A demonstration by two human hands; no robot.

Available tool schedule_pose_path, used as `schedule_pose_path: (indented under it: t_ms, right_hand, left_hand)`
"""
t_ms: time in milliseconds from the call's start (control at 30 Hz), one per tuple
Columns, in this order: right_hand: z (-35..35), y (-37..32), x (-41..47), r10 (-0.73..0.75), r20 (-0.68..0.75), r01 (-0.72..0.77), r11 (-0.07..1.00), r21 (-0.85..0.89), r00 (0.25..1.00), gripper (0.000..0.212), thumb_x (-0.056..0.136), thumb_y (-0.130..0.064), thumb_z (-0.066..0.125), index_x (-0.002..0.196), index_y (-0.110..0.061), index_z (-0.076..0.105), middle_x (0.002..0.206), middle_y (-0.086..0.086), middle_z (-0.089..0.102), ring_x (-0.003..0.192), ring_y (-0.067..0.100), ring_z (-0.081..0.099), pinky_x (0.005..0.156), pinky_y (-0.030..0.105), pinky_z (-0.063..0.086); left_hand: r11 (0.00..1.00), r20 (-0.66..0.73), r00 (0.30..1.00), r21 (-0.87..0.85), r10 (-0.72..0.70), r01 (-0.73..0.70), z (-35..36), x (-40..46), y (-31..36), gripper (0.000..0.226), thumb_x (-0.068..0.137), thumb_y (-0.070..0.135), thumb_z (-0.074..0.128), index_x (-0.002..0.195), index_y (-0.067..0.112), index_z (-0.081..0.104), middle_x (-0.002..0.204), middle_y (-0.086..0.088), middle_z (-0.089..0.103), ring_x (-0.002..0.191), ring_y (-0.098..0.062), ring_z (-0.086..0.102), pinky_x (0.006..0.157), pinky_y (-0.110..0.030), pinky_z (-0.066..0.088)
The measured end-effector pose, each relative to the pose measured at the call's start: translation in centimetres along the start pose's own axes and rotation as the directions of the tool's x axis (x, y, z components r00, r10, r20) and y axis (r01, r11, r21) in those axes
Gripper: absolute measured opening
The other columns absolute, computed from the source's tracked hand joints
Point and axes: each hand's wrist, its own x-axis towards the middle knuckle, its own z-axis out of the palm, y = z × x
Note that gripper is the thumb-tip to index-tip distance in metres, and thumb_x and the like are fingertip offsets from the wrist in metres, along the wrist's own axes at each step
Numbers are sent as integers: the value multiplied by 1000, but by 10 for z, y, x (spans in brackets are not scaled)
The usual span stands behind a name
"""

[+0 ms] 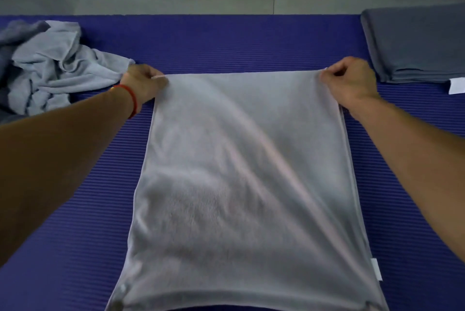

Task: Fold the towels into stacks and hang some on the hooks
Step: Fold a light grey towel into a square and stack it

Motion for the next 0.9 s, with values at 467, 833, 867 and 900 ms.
schedule_pose_path:
  t_ms: [467, 833, 867, 900]
  right_hand:
    - [-10, 6, 41, -52, -145, 38, 994, -100, 988, 21, 86, -11, 62, 107, -13, 68, 110, 10, 71, 102, 23, 67, 96, 34, 53]
    - [8, 52, -255, -626, 575, 850, 395, -349, 527, 67, 101, -51, 41, 160, -19, 32, 170, 14, 15, 156, 37, 14, 118, 68, 19]
    - [1, 68, -271, -610, 599, 855, 370, -365, 519, 68, 102, -52, 39, 162, -20, 26, 170, 13, 11, 157, 36, 10, 119, 67, 19]
    - [-9, 80, -280, -602, 598, 848, 365, -384, 530, 68, 104, -51, 36, 162, -19, 24, 170, 13, 11, 157, 36, 10, 119, 66, 20]
  left_hand:
    - [931, -122, 984, 356, 128, -77, -6, 12, 47, 12, 92, 18, 62, 83, 23, 57, 113, -12, 63, 106, -32, 58, 97, -37, 45]
    - [516, 402, 647, 392, 649, -761, 39, -278, -62, 54, 99, 42, 46, 149, 23, 49, 165, -13, 26, 152, -37, 24, 115, -66, 23]
    - [476, 453, 615, 392, 645, -787, 39, -297, -79, 55, 100, 45, 43, 151, 24, 46, 166, -12, 24, 153, -38, 21, 115, -69, 21]
    - [444, 490, 601, 407, 631, -798, 38, -308, -95, 57, 101, 47, 41, 154, 25, 41, 167, -11, 22, 153, -38, 19, 115, -71, 21]
